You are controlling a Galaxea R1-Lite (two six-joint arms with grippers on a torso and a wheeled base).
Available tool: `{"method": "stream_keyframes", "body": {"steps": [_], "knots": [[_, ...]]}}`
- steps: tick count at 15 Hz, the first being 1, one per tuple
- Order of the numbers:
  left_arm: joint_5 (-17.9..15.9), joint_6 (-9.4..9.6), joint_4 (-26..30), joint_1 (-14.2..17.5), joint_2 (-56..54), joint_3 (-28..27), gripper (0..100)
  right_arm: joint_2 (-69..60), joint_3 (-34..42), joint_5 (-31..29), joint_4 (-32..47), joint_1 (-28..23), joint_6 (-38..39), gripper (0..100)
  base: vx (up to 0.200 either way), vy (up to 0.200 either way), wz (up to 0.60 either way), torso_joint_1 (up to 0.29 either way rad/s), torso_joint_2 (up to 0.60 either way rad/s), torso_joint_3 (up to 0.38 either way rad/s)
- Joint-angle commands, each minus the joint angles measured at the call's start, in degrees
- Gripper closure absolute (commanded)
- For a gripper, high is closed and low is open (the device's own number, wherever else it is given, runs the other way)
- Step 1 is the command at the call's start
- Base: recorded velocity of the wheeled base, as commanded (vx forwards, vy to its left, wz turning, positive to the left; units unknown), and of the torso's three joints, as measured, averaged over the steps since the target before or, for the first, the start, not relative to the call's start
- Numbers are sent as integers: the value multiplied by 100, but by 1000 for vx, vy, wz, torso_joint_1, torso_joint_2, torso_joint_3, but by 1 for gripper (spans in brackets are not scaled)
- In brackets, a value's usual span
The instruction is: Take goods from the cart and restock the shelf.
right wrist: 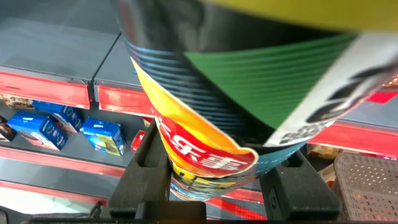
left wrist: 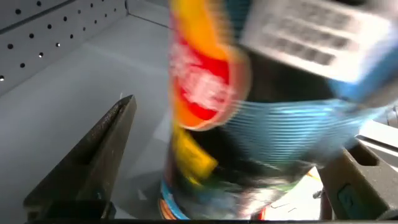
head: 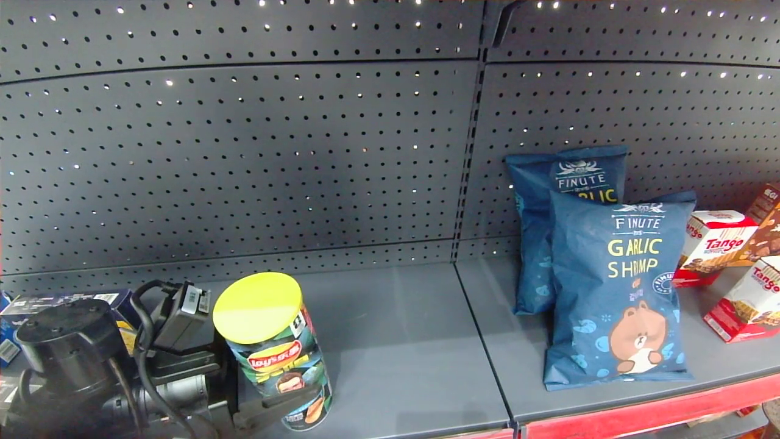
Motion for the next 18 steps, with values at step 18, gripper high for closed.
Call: {"method": "stream_keyframes", "body": {"steps": [18], "knots": [[288,140,85,1064,-1326,685,0,-220,147,1,9,12,5,100,0,0,0,0,0,0]]}}
